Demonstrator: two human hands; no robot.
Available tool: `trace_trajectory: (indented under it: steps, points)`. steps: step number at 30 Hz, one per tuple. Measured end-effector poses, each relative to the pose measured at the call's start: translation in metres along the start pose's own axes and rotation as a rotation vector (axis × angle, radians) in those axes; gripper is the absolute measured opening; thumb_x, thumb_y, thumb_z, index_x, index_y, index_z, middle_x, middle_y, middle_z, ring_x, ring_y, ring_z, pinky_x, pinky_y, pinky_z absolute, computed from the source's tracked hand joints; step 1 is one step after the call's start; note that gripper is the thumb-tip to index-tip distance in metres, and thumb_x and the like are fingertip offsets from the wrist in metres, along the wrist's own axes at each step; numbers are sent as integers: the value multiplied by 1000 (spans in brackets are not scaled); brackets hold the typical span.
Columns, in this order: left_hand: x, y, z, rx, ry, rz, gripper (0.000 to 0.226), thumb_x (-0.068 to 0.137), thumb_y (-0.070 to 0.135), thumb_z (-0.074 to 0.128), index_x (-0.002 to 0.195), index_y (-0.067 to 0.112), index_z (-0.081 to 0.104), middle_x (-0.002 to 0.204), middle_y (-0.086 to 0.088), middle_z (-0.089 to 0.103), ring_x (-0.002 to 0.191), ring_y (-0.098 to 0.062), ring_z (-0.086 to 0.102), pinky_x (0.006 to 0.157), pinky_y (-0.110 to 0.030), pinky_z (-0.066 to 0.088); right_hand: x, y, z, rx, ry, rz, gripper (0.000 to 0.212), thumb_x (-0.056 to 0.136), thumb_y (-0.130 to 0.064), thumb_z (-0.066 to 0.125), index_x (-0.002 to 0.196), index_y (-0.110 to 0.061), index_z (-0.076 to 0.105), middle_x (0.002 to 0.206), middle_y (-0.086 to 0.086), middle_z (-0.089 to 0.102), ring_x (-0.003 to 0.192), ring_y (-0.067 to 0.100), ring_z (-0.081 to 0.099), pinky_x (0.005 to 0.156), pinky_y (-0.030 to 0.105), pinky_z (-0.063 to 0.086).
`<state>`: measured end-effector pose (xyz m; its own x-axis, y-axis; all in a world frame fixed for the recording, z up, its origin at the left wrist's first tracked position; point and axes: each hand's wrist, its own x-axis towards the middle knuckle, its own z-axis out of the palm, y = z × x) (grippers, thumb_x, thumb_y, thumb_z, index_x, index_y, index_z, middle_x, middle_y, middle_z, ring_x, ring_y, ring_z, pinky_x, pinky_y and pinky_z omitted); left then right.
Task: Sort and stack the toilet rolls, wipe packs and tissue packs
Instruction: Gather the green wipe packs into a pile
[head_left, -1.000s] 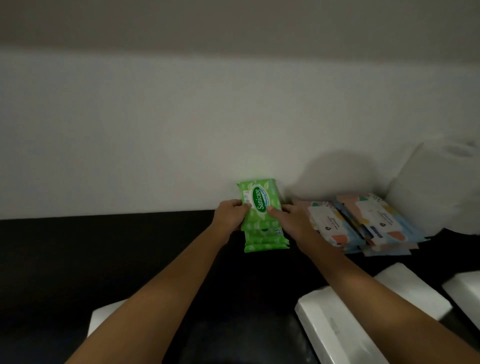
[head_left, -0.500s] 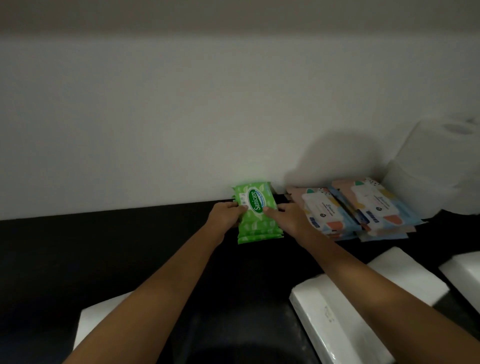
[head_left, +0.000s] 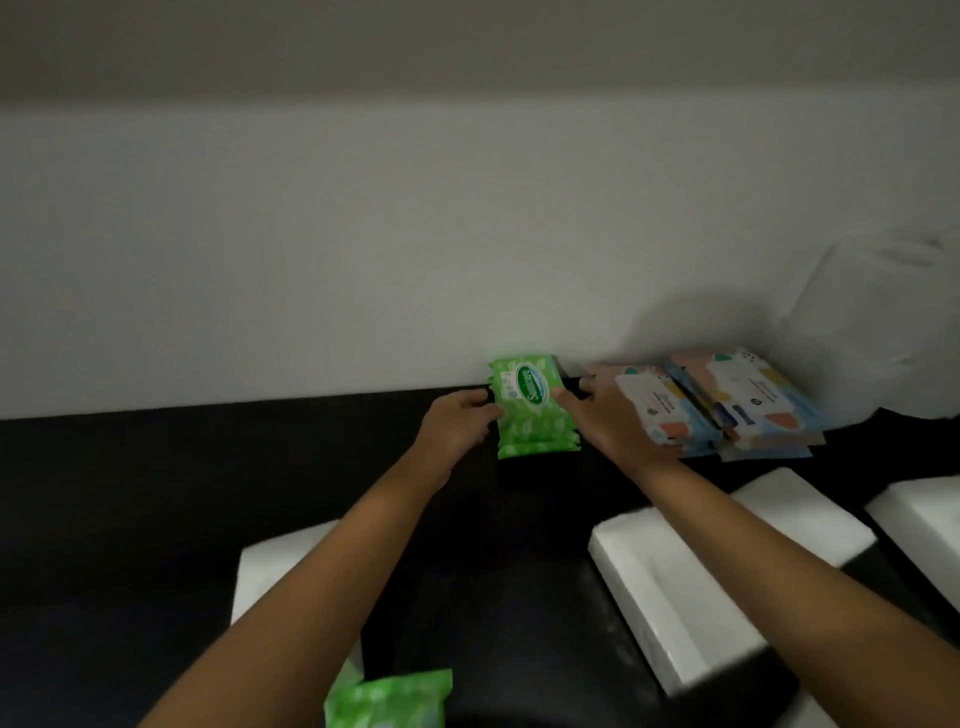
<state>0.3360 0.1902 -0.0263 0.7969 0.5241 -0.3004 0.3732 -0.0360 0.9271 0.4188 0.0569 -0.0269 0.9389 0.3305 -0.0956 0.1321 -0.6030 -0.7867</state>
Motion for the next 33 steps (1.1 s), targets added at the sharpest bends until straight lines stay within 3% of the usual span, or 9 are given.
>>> trace_trajectory:
  steps: [3,8,11,15,18,21,25,28,33]
  points:
    - [-42,-5,-9,64,-1,73,44,87,16,62,129,10,53,117,-10,62,88,-12,57,92,-28,47,-30,1,2,-37,-44,-3,51,92,-35,51,132,-3,48,135,16,52,123,30,50,99,32,38]
    - [-111,-22,-27,99,50,137,37,88,21,59,125,20,57,100,3,60,92,-10,58,95,-29,48,-83,4,3,-37,-126,-58,45,90,-33,55,127,-6,55,130,11,57,121,25,52,100,31,38]
    - [-151,-45,-33,156,114,179,34,88,20,58,122,23,59,93,8,61,90,-7,58,84,-19,47,-120,5,7,28,-191,-62,37,89,-30,58,119,-9,62,111,7,61,103,19,57,96,36,46]
    - [-189,-82,-36,287,162,209,33,88,19,58,120,22,60,101,2,62,70,-2,53,59,0,40,-163,11,20,55,-330,-52,28,92,-25,55,116,-13,61,99,4,60,90,15,58,73,24,49]
    - [-210,-102,-42,323,187,177,33,88,20,58,121,23,58,108,1,61,71,-2,52,57,0,39,-187,20,35,-14,-415,-15,31,91,-27,56,120,-16,59,108,3,61,96,16,59,83,29,50]
    - [-226,-119,-50,390,249,144,35,87,23,59,122,25,58,115,0,59,90,-9,55,73,-14,41,-204,30,49,-83,-465,-9,39,90,-31,57,126,-16,56,126,5,58,115,19,56,100,31,45]
    - [-243,-139,-54,519,308,31,49,84,29,63,131,21,51,132,-9,43,121,-24,47,105,-33,39,-229,44,64,-220,-457,-121,49,91,-35,54,134,-11,49,137,7,46,128,20,45,104,26,34]
    - [-250,-147,-54,571,296,-91,62,86,33,60,141,16,36,140,-13,35,126,-27,44,105,-31,34,-245,54,72,-270,-442,-206,53,93,-37,50,136,-8,45,138,6,41,131,20,35,108,27,28]
    - [-250,-152,-48,587,272,-215,64,90,27,52,145,6,27,140,-17,47,131,-30,42,105,-34,33,-258,58,78,-322,-475,-244,57,96,-41,41,140,-6,39,143,5,32,134,20,26,111,30,24]
